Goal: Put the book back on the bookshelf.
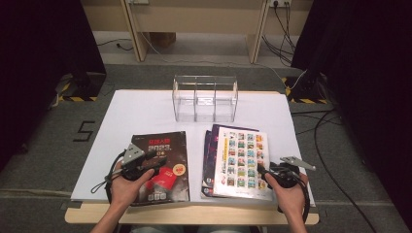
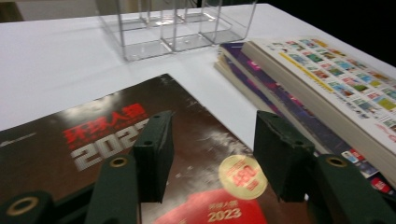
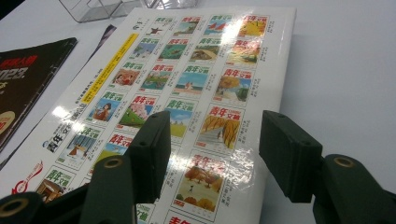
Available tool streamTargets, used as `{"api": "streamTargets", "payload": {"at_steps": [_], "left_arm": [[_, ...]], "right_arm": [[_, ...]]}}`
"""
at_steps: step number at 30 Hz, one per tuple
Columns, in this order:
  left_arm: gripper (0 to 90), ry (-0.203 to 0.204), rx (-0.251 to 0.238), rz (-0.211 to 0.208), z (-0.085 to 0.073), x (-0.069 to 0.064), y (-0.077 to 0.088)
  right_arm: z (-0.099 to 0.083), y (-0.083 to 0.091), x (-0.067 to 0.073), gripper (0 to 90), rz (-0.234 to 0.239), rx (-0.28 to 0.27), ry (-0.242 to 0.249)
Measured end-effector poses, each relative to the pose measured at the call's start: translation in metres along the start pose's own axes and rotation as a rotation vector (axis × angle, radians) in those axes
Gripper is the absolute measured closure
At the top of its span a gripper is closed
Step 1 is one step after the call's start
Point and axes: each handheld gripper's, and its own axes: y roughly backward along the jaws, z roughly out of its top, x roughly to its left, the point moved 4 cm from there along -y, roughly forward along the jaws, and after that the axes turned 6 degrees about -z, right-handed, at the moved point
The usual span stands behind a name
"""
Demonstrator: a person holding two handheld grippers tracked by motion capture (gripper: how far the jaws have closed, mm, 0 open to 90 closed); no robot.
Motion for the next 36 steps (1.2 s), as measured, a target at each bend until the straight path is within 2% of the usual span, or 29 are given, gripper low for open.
{"api": "streamTargets", "payload": {"at_steps": [1,2,3,4,9,11,14,18,19,21,22,26,28,31,36], "left_arm": [[48.3,0.000,0.000,0.000,0.000,0.000,0.000],[48.1,0.003,0.022,-0.029,0.002,-0.005,-0.008],[47.5,0.003,0.022,-0.029,0.002,-0.005,-0.008],[46.8,0.016,0.040,-0.047,0.003,-0.011,-0.015],[44.4,0.007,0.075,-0.091,0.009,-0.028,-0.035],[42.8,0.022,0.085,-0.107,0.012,-0.034,-0.043],[39.4,0.017,0.113,-0.132,0.015,-0.045,-0.057],[39.8,0.020,0.138,-0.145,0.016,-0.053,-0.069],[39.9,0.023,0.152,-0.162,0.018,-0.060,-0.078],[40.4,0.022,0.157,-0.169,0.018,-0.063,-0.081],[41.0,0.015,0.168,-0.191,0.022,-0.072,-0.089],[42.0,0.000,0.187,-0.201,0.029,-0.085,-0.106],[43.2,0.030,0.196,-0.212,0.030,-0.088,-0.117],[43.5,0.049,0.213,-0.217,0.029,-0.092,-0.129],[42.2,0.079,0.254,-0.187,0.024,-0.095,-0.145]], "right_arm": [[0.000,0.000,0.000,44.2,0.000,0.000,0.000],[0.001,0.000,0.000,44.2,-0.006,0.006,0.003],[0.001,0.000,0.000,44.2,-0.006,0.006,0.003],[0.002,-0.001,0.000,44.0,-0.004,0.009,-0.003],[0.006,-0.003,-0.004,43.9,-0.013,0.024,-0.012],[0.006,-0.005,-0.006,43.9,-0.016,0.036,-0.013],[0.007,-0.007,-0.007,43.8,-0.013,0.043,-0.024],[0.006,-0.010,-0.008,43.9,-0.007,0.050,-0.040],[0.007,-0.011,-0.009,43.9,-0.008,0.056,-0.045],[0.007,-0.012,-0.009,43.9,-0.009,0.054,-0.043],[0.009,-0.012,-0.011,43.8,-0.011,0.062,-0.049],[0.012,-0.014,-0.014,43.7,-0.004,0.076,-0.065],[0.012,-0.014,-0.015,43.6,-0.006,0.078,-0.070],[0.013,-0.015,-0.016,43.4,-0.004,0.089,-0.081],[0.013,-0.017,-0.020,43.2,0.003,0.092,-0.089]]}}
